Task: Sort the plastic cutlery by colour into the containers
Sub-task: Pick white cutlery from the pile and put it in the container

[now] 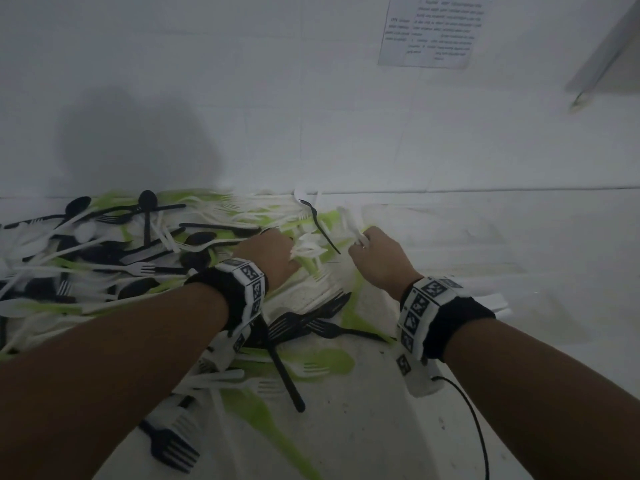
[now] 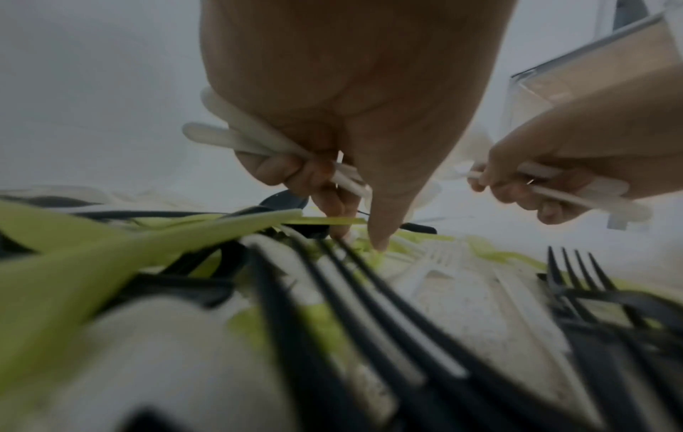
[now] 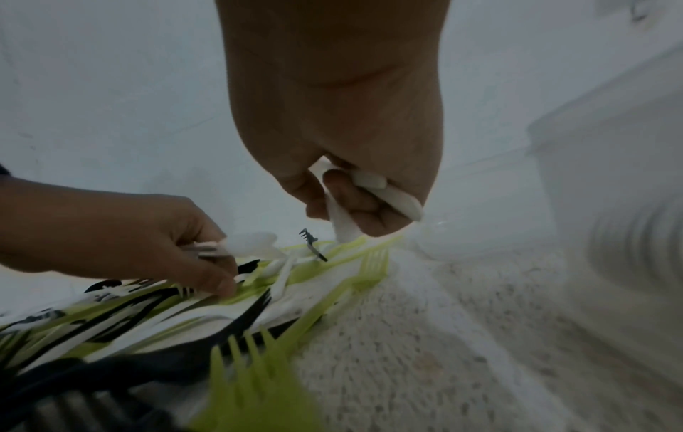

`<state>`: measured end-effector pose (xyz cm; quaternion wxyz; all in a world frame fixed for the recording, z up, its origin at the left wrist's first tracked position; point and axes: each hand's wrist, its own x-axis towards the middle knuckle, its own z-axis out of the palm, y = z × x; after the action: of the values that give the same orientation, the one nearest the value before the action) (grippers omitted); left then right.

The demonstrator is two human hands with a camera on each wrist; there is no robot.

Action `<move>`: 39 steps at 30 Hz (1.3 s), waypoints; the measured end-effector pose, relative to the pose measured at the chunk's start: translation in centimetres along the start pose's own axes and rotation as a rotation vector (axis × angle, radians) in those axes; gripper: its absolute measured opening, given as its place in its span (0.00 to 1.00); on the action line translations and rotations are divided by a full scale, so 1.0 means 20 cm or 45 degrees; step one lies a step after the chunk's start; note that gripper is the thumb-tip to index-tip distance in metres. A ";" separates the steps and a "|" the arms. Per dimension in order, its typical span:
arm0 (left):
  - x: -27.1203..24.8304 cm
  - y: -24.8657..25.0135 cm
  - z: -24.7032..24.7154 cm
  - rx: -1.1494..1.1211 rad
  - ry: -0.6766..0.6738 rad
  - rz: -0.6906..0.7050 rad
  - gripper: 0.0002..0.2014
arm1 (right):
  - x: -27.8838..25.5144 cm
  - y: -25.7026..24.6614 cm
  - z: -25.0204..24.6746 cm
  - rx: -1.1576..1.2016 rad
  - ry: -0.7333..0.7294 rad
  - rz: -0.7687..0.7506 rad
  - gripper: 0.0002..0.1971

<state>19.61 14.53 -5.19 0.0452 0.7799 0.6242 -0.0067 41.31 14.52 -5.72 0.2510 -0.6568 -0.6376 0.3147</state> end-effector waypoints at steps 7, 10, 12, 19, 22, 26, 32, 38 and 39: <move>0.01 -0.02 -0.03 -0.396 0.005 -0.109 0.16 | 0.17 -0.01 0.03 -0.201 0.049 -0.037 0.13; -0.01 -0.06 -0.05 -0.640 0.065 -0.133 0.16 | 0.25 -0.01 0.05 -0.354 -0.053 -0.087 0.10; -0.02 -0.10 -0.08 -0.704 0.109 -0.126 0.15 | 0.29 0.00 0.06 -0.453 -0.116 -0.095 0.11; -0.09 -0.15 -0.16 -0.869 0.344 -0.106 0.17 | 0.33 -0.01 0.11 -0.733 -0.203 -0.067 0.14; -0.09 -0.14 -0.19 -0.945 0.477 -0.124 0.16 | 0.30 -0.05 0.09 -0.691 -0.181 -0.119 0.12; -0.07 -0.12 -0.24 -1.059 0.635 -0.232 0.10 | 0.24 -0.12 0.05 -0.610 -0.360 -0.087 0.13; -0.06 -0.09 -0.24 -1.334 0.547 -0.401 0.11 | 0.13 -0.18 0.05 -0.503 -0.430 -0.068 0.14; -0.12 -0.05 -0.24 -1.612 0.558 -0.406 0.08 | 0.04 -0.23 0.04 0.137 -0.019 -0.108 0.14; -0.13 -0.05 -0.24 -1.652 0.534 -0.410 0.07 | 0.01 -0.27 0.03 0.346 -0.063 -0.106 0.13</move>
<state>17.89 12.54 -0.29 0.3785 0.4783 0.6055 0.5113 37.19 15.09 -2.31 0.3346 -0.5819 -0.6217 0.4036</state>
